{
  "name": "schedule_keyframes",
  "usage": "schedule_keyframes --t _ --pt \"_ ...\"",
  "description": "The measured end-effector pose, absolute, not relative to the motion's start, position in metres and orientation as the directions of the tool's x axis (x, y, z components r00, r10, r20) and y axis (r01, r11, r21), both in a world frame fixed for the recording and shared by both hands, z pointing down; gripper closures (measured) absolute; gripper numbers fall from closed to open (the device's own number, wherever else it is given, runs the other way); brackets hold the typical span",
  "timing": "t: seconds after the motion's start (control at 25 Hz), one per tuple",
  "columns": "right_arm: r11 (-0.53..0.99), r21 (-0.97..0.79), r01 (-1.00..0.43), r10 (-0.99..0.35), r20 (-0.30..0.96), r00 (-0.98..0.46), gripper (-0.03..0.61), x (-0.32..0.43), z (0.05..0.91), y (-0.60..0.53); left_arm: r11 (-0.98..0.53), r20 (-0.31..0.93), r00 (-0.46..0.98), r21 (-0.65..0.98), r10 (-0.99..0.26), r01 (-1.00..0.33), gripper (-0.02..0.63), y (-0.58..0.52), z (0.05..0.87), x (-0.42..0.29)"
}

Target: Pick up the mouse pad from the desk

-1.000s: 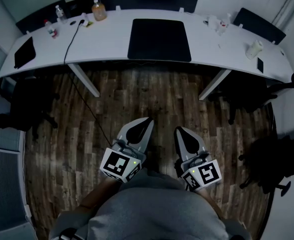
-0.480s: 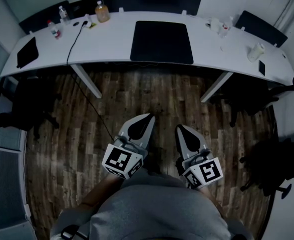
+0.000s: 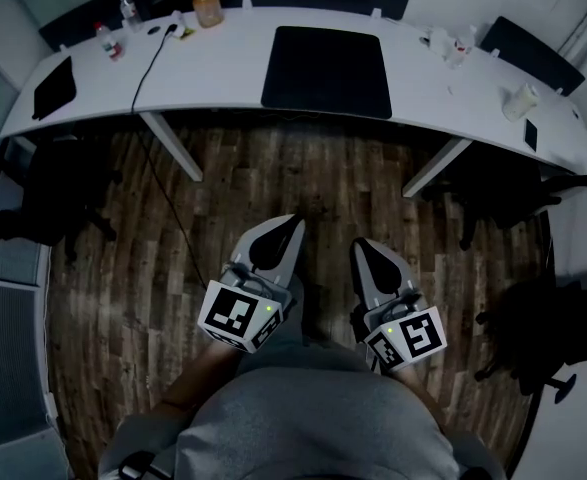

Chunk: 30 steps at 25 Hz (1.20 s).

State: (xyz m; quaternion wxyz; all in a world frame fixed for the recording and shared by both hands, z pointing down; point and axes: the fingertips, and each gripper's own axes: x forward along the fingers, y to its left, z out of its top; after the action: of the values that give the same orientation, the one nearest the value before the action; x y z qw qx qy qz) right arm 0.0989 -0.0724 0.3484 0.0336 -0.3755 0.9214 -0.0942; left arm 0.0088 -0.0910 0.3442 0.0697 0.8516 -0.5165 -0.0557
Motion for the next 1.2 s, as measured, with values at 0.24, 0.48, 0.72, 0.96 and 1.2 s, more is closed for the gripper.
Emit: schedule_keyframes --t 0.24,0.48,0.72,0.96,1.2 --pt "0.691 -0.185 -0.699 -0.710 0.011 -0.704 0.583 0.105 0.358 -0.102 -0.458 -0.027 0.461 0.180 -0.887 -0.870 0.612 -0.118 0.355 0.005" --pt "0.690 -0.168 -0.704 -0.715 -0.004 -0.700 0.583 0.094 0.354 -0.153 -0.465 -0.040 0.466 0.176 -0.884 -0.868 0.612 -0.172 0.350 -0.006" --pt "0.684 -0.175 -0.709 -0.721 -0.007 -0.693 0.583 0.079 0.350 -0.211 -0.483 -0.017 0.488 0.178 -0.873 -0.857 0.612 -0.237 0.360 -0.017" --pt "0.668 -0.193 -0.719 -0.733 -0.008 -0.680 0.583 0.065 0.339 -0.260 -0.511 -0.023 0.514 0.161 -0.857 -0.844 0.612 -0.291 0.349 -0.025" --pt "0.651 -0.183 -0.737 -0.750 -0.005 -0.661 0.583 0.058 0.342 -0.305 -0.528 -0.001 0.535 0.160 -0.845 -0.834 0.612 -0.331 0.345 -0.035"
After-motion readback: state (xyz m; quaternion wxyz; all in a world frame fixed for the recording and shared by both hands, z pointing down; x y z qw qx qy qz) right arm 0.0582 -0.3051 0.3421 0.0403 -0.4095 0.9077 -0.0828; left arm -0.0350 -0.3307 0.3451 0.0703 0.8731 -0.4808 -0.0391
